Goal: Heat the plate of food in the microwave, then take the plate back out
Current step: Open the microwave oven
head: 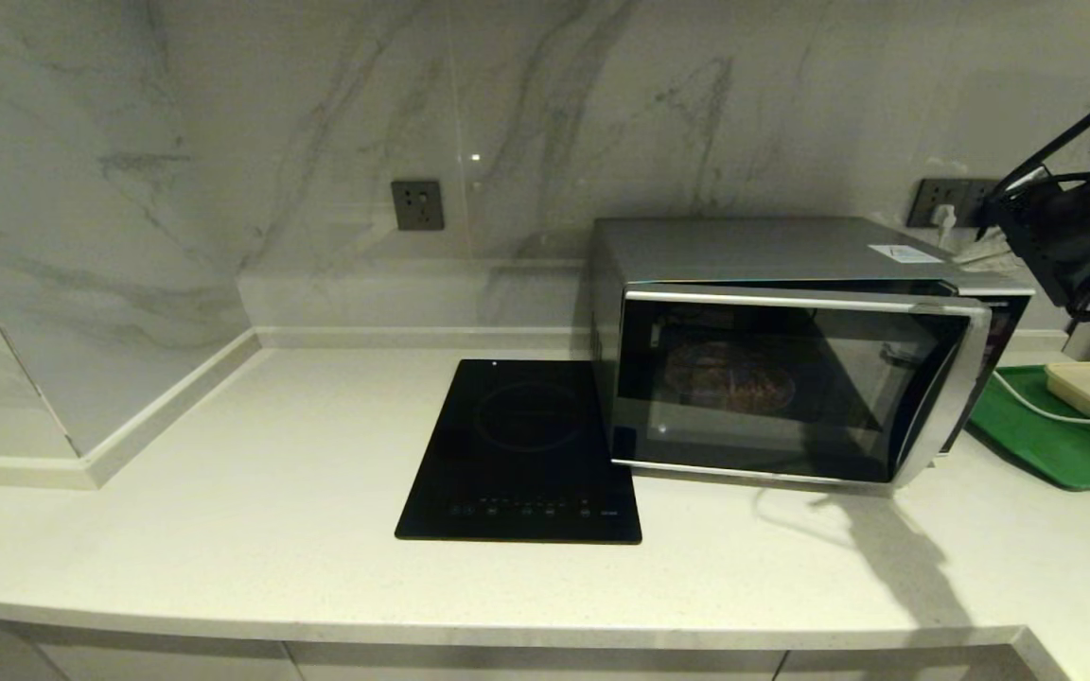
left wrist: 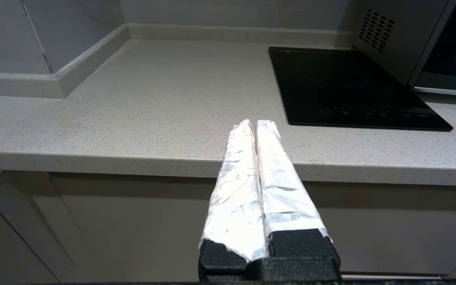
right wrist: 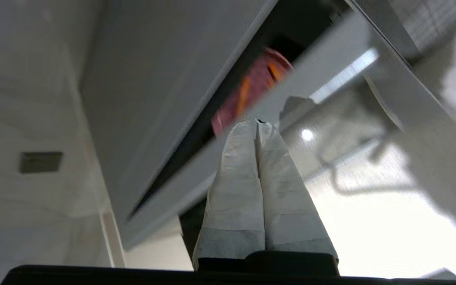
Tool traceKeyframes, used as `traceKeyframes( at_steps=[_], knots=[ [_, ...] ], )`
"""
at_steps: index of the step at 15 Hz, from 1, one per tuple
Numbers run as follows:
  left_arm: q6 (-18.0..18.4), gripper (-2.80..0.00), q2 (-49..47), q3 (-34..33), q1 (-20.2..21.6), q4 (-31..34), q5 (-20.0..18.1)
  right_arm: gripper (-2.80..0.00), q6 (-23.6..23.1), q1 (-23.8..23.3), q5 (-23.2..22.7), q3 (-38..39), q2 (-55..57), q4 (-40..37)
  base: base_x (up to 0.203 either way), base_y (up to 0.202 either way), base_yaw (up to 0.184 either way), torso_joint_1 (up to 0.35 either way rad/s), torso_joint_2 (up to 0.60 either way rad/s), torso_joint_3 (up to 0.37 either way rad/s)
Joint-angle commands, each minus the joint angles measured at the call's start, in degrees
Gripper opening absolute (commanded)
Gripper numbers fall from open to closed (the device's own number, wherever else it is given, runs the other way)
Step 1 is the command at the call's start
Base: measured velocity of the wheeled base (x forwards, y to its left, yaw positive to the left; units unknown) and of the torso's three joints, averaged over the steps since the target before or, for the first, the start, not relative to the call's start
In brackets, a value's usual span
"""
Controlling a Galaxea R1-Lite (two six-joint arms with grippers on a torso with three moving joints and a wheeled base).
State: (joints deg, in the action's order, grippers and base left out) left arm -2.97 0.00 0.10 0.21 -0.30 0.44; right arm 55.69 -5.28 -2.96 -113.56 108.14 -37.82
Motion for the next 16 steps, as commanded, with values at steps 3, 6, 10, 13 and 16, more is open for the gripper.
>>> traceKeyframes(
  at_steps=[3, 6, 10, 13, 16],
  knots=[
    [-0.02, -2.8, 0.04, -0.01, -0.01, -0.05, 0.0, -2.8, 0.39, -1.41, -0.18, 0.45, 5.0, 6.52, 0.0, 0.0, 0.0, 0.0, 0.0, 0.0],
    [-0.02, -2.8, 0.0, -0.01, 0.0, -0.05, 0.0, -2.8, 0.33, -3.09, -0.2, 0.45, 7.53, 10.04, 0.0, 0.0, 0.0, 0.0, 0.0, 0.0],
    [-0.02, -2.8, 0.04, -0.01, 0.06, -0.05, 0.0, -2.8, 0.08, -3.77, -0.29, 0.41, 8.84, 11.8, 0.0, 0.0, 0.0, 0.0, 0.0, 0.0],
    [-0.02, -2.8, 0.0, -0.01, 0.06, -0.05, 0.0, -2.8, -0.14, -3.95, -0.29, 0.45, 9.46, 11.8, 0.0, 0.0, 0.0, 0.0, 0.0, 0.0],
    [-0.02, -2.8, 0.08, -0.01, 0.04, -0.05, 0.0, -2.8, -0.23, -4.04, -0.2, 0.45, 10.25, 12.07, 0.0, 0.0, 0.0, 0.0, 0.0, 0.0]
  ],
)
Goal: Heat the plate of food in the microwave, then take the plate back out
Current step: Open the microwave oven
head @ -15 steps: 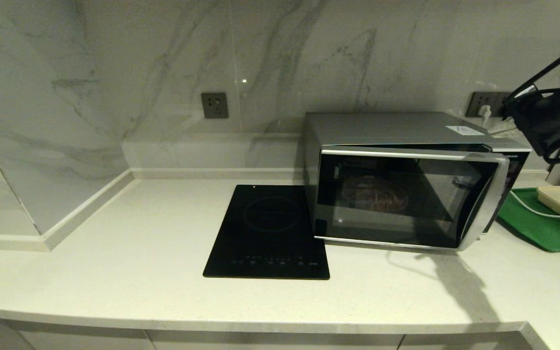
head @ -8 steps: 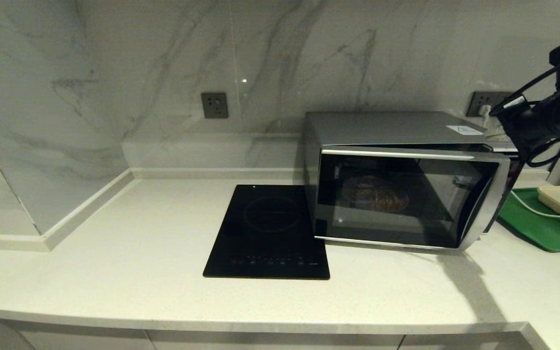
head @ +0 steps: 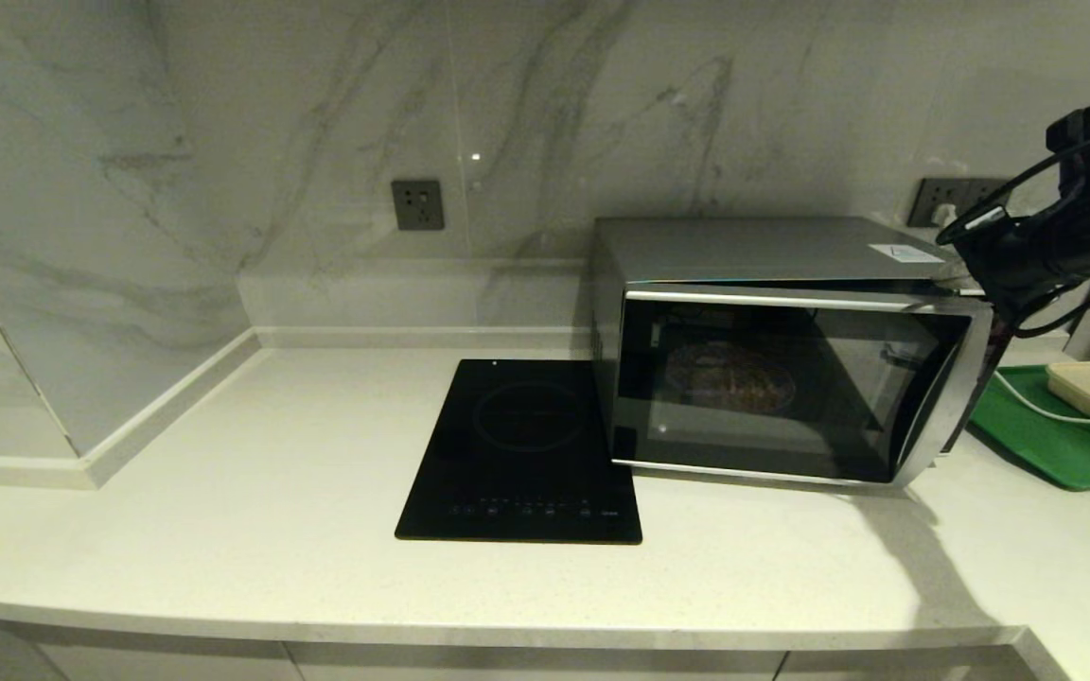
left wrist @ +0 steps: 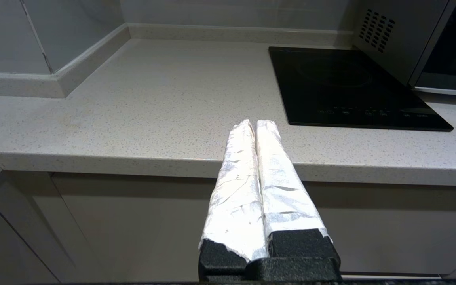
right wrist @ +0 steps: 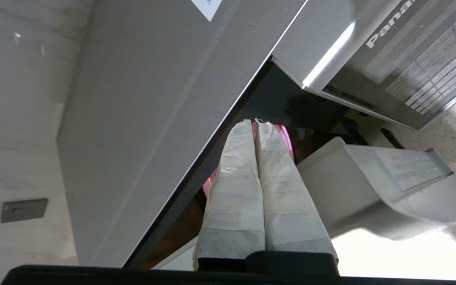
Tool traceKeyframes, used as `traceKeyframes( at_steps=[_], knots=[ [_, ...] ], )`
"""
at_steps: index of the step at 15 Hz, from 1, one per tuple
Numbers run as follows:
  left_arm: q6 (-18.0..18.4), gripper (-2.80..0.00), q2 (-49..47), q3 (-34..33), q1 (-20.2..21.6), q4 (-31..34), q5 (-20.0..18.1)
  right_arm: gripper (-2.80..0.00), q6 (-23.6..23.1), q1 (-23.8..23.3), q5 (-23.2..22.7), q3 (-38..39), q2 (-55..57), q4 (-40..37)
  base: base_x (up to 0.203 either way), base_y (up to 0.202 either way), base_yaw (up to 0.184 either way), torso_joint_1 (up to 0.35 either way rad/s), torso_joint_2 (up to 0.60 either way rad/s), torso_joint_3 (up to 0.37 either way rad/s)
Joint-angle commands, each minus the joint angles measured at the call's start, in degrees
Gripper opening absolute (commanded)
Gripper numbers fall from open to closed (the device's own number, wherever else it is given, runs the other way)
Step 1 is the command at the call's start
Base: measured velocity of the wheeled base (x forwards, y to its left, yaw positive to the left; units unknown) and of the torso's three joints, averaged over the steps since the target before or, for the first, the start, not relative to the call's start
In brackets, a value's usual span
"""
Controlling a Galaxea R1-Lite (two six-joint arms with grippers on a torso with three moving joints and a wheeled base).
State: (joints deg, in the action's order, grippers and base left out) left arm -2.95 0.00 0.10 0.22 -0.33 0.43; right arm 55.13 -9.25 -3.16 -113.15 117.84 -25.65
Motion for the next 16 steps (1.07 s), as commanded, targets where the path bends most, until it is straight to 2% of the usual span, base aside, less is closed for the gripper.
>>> traceKeyframes(
  at_steps=[1, 6, 10, 13, 16],
  knots=[
    [-0.04, -2.8, 0.04, -0.01, -0.01, -0.02, 0.01, -2.8, 0.34, -0.14, -0.01, 0.04, 0.82, -0.11, 0.0, 0.0, 0.0, 0.0, 0.0, 0.0],
    [-0.04, -2.8, 0.07, -0.01, 0.03, -0.02, 0.01, -2.8, -0.58, -0.68, -0.25, 2.15, -0.41, -1.58, 0.0, 0.0, 0.0, 0.0, 0.0, 0.0],
    [-0.04, -2.8, 0.09, -0.01, 0.02, -0.02, 0.01, -2.8, -3.75, -1.27, -3.49, 7.75, -8.71, -4.43, 0.0, 0.0, 0.0, 0.0, 0.0, 0.0],
    [-0.04, -2.8, 0.08, -0.01, -0.03, -0.02, 0.01, -2.8, -8.64, -1.38, -5.79, 9.82, -16.33, -15.54, 0.0, 0.0, 0.0, 0.0, 0.0, 0.0],
    [-0.04, -2.8, 0.09, -0.01, 0.04, -0.02, 0.01, -2.8, -13.6, -2.5, -11.19, 10.29, -26.48, -27.32, 0.0, 0.0, 0.0, 0.0, 0.0, 0.0]
  ],
)
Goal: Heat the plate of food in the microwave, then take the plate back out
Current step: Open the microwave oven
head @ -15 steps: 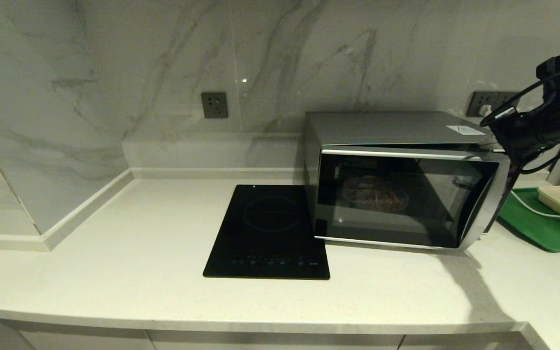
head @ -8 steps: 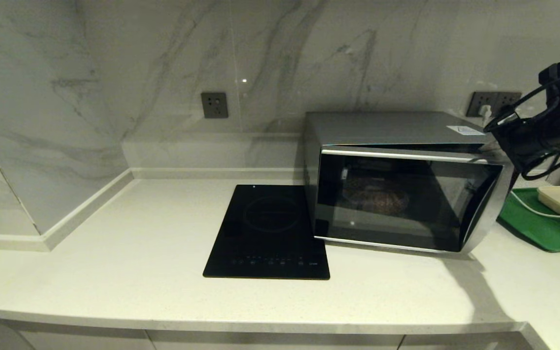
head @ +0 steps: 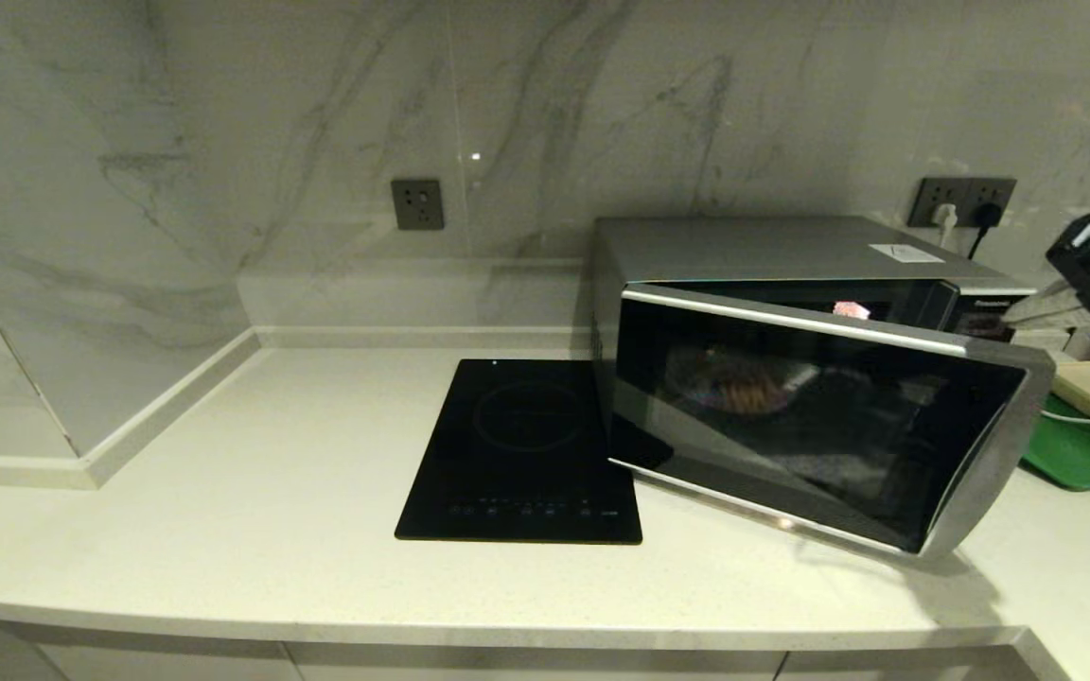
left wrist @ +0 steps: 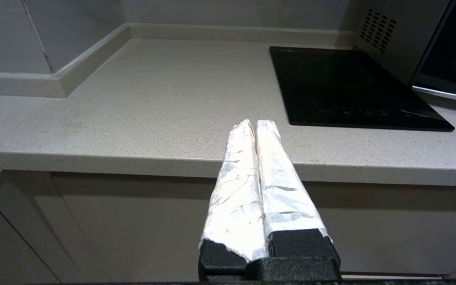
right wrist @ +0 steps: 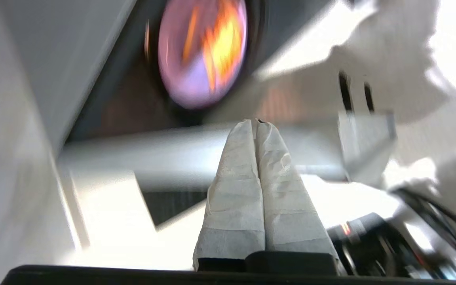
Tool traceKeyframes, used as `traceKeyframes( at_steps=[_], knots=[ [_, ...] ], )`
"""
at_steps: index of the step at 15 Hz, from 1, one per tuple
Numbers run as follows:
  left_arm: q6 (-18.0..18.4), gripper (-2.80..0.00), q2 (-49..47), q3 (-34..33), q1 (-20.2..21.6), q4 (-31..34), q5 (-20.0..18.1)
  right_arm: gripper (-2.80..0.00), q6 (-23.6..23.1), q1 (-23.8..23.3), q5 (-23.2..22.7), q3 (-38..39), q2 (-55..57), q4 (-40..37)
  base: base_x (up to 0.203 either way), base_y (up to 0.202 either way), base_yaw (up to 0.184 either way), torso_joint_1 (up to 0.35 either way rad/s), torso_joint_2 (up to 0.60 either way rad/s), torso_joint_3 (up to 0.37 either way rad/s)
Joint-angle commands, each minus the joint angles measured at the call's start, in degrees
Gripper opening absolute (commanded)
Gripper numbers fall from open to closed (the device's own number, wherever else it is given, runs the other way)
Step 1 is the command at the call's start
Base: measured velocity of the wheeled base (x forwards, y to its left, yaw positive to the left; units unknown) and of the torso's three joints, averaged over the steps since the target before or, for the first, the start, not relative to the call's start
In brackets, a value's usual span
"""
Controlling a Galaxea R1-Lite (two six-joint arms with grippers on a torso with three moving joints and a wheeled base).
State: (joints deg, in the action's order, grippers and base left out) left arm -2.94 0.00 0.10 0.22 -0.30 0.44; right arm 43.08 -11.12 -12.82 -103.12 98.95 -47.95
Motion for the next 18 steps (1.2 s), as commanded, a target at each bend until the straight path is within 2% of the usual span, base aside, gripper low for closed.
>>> traceKeyframes(
  at_steps=[1, 4, 7, 9, 13, 14, 15, 18],
  knots=[
    [-0.05, -2.8, 0.06, -0.01, -0.01, -0.05, 0.0, -2.8, -3.47, -2.04, -3.4, 0.3, -9.99, -7.94, 0.0, 0.0, 0.0, 0.0, 0.0, 0.0],
    [-0.05, -2.8, 0.03, -0.01, 0.0, -0.05, 0.0, -2.8, -4.69, -5.45, -4.48, 3.15, -10.38, -9.23, 0.0, 0.0, 0.0, 0.0, 0.0, 0.0],
    [-0.05, -2.8, 0.08, -0.01, -0.01, -0.05, 0.0, -2.8, -4.99, -5.5, -4.8, 5.55, -10.45, -9.18, 0.0, 0.0, 0.0, 0.0, 0.0, 0.0],
    [-0.05, -2.8, 0.01, -0.01, 0.04, -0.05, 0.0, -2.8, -8.24, -5.21, -5.32, 7.85, -10.36, -9.11, 0.0, 0.0, 0.0, 0.0, 0.0, 0.0],
    [-0.05, -2.8, 0.05, -0.01, 0.04, -0.05, 0.0, -2.8, -11.92, 0.08, -6.51, 12.56, -9.01, -5.94, 0.0, 0.0, 0.0, 0.0, 0.0, 0.0],
    [-0.05, -2.8, 0.07, -0.01, 0.04, -0.05, 0.0, -2.8, -16.16, 1.69, -7.1, 14.19, -9.35, -5.69, 0.0, 0.0, 0.0, 0.0, 0.0, 0.0],
    [-0.05, -2.8, 0.0, -0.01, 0.04, -0.05, 0.0, -2.8, -19.77, 3.99, -7.46, 15.74, -9.85, -5.63, 0.0, 0.0, 0.0, 0.0, 0.0, 0.0],
    [-0.05, -2.8, 0.09, -0.01, 0.04, -0.05, 0.0, -2.8, -22.26, 14.26, -7.55, 17.37, -10.73, -5.57, 0.0, 0.0, 0.0, 0.0, 0.0, 0.0]
  ],
)
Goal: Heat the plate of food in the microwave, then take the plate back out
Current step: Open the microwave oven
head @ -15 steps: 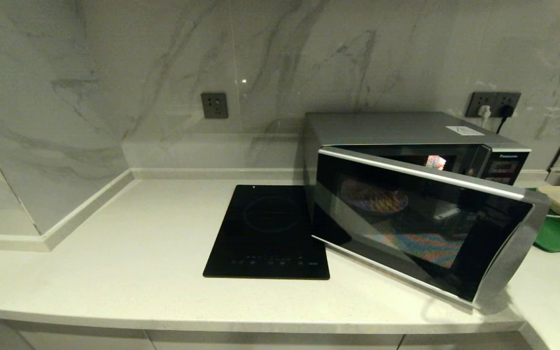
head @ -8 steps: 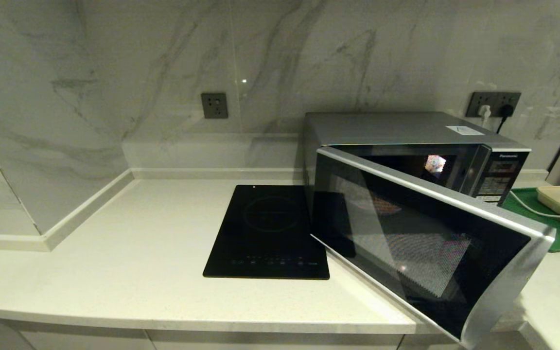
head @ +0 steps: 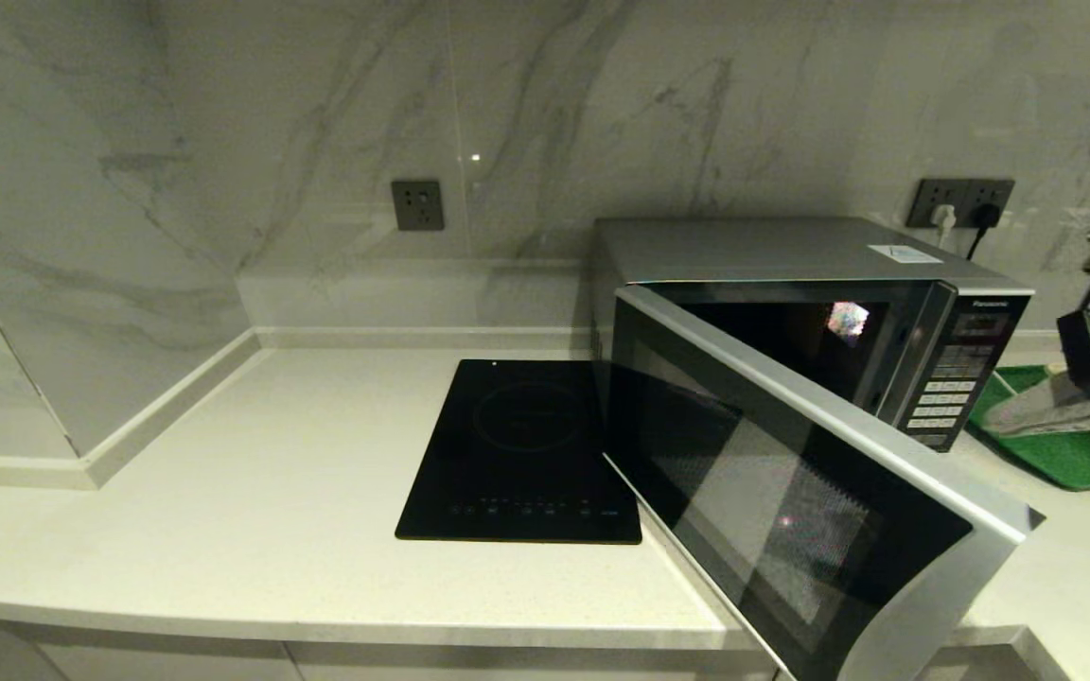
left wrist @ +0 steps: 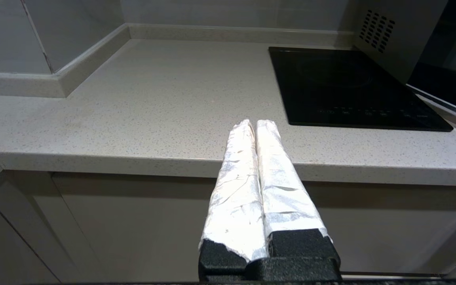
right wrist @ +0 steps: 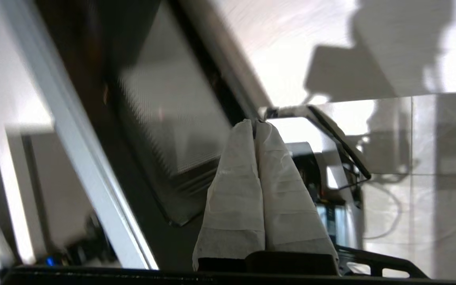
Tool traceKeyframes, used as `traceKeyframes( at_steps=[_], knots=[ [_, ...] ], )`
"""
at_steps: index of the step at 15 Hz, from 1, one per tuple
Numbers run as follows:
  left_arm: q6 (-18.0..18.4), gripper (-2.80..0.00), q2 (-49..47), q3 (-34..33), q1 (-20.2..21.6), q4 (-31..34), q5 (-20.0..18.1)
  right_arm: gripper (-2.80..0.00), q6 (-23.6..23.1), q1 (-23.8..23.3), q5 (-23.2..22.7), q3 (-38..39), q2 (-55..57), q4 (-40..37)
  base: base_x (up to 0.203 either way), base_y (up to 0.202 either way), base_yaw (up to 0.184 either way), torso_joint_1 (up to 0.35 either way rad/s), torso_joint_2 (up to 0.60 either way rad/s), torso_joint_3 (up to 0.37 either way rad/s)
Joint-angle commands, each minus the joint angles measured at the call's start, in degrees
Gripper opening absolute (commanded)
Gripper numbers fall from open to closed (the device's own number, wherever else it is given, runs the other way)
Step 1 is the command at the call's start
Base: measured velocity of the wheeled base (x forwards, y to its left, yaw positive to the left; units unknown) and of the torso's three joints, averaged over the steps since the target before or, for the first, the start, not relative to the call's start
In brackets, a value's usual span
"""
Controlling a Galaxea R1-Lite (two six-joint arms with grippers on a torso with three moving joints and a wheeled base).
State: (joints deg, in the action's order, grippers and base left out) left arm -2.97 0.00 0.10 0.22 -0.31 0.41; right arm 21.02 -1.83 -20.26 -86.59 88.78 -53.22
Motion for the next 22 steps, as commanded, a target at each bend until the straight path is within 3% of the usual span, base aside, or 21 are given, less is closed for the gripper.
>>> traceKeyframes(
  at_steps=[1, 6, 13, 16, 19, 22],
  knots=[
    [-0.01, -2.8, 0.09, -0.01, 0.0, -0.05, 0.02, -2.8, -0.44, 8.23, -0.01, 1.08, -0.84, -0.3, 0.0, 0.0, 0.0, 0.0, 0.0, 0.0],
    [-0.01, -2.8, 0.05, -0.01, 0.03, -0.05, 0.02, -2.8, -0.59, 22.03, 4.21, 1.25, -2.16, -0.22, 0.0, 0.0, 0.0, 0.0, 0.0, 0.0],
    [-0.01, -2.8, 0.09, -0.01, 0.04, -0.05, 0.02, -2.8, -0.48, 34.43, 7.85, 2.16, -1.87, -0.21, 0.0, 0.0, 0.0, 0.0, 0.0, 0.0],
    [-0.01, -2.8, 0.04, -0.01, -0.02, -0.05, 0.02, -2.8, -0.1, 36.72, 9.45, 1.98, -1.95, -0.07, 0.0, 0.0, 0.0, 0.0, 0.0, 0.0],
    [-0.01, -2.8, 0.06, -0.01, 0.02, -0.05, 0.02, -2.8, -0.22, 41.85, 9.9, 1.95, -1.91, 0.54, 0.0, 0.0, 0.0, 0.0, 0.0, 0.0],
    [-0.01, -2.8, 0.0, -0.01, 0.04, -0.05, 0.02, -2.8, -0.2, 48.6, 14.97, 1.84, 0.07, 3.56, 0.0, 0.0, 0.0, 0.0, 0.0, 0.0]
  ],
)
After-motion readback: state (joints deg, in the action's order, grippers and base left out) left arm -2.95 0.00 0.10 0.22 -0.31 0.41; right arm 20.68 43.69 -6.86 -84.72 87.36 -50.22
